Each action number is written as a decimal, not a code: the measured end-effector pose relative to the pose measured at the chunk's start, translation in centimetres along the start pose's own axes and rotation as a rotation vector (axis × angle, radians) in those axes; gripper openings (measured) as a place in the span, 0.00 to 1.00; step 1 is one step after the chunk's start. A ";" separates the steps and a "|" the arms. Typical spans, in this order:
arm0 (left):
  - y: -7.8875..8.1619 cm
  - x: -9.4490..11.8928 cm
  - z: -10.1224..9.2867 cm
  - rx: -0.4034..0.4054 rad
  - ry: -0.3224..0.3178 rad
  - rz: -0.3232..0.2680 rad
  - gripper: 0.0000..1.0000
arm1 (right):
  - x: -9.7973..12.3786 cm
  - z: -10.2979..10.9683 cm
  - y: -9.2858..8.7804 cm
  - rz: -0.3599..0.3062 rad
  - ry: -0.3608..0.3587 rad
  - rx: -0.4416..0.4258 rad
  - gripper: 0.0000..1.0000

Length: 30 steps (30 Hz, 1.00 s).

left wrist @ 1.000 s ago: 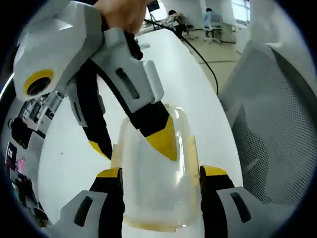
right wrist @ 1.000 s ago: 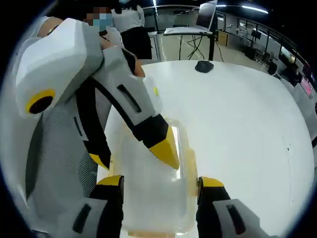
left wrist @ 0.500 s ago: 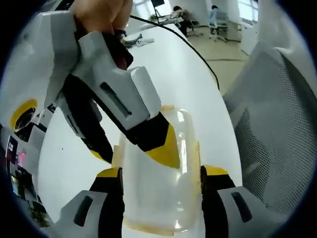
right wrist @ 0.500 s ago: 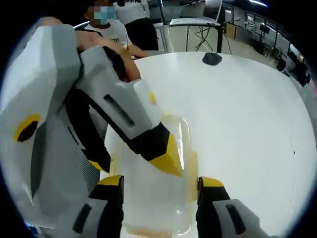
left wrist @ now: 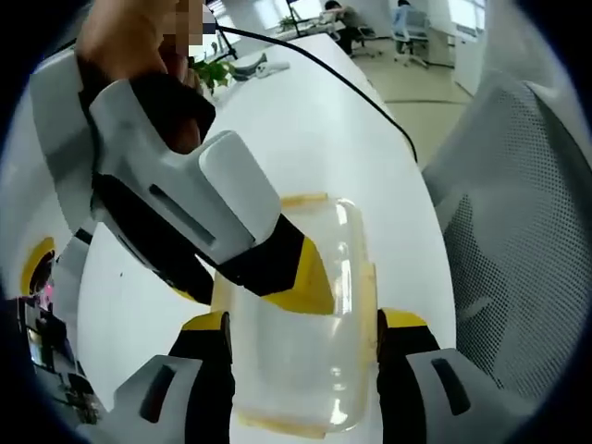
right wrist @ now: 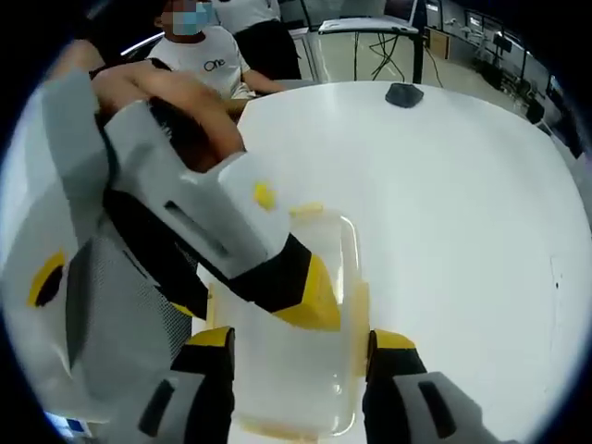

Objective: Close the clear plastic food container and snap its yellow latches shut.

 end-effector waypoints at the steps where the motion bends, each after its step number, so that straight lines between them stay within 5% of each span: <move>1: 0.0 0.0 0.0 0.003 0.001 0.001 0.60 | 0.0 -0.1 0.0 0.016 0.005 -0.006 0.54; 4: 0.0 0.0 0.0 0.001 -0.001 0.000 0.60 | -0.1 0.0 -0.1 0.071 0.058 -0.004 0.52; 15: -0.4 0.0 -0.4 0.001 0.069 -0.013 0.57 | 0.1 -0.1 -0.1 0.039 0.033 -0.001 0.51; 30: -0.1 0.2 -0.1 0.033 0.003 -0.049 0.60 | 0.5 0.1 -0.5 -0.009 0.000 -0.006 0.53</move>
Point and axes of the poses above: the point that each gripper's makers call its tool centre point, and the gripper's own axes: x roughly backward along the fingers, z roughly to its left, y roughly out of its top, the point moved 5 cm from there along x, roughly backward along the fingers, and after that the axes turned 13 degrees about -z, right-handed, at the moved point
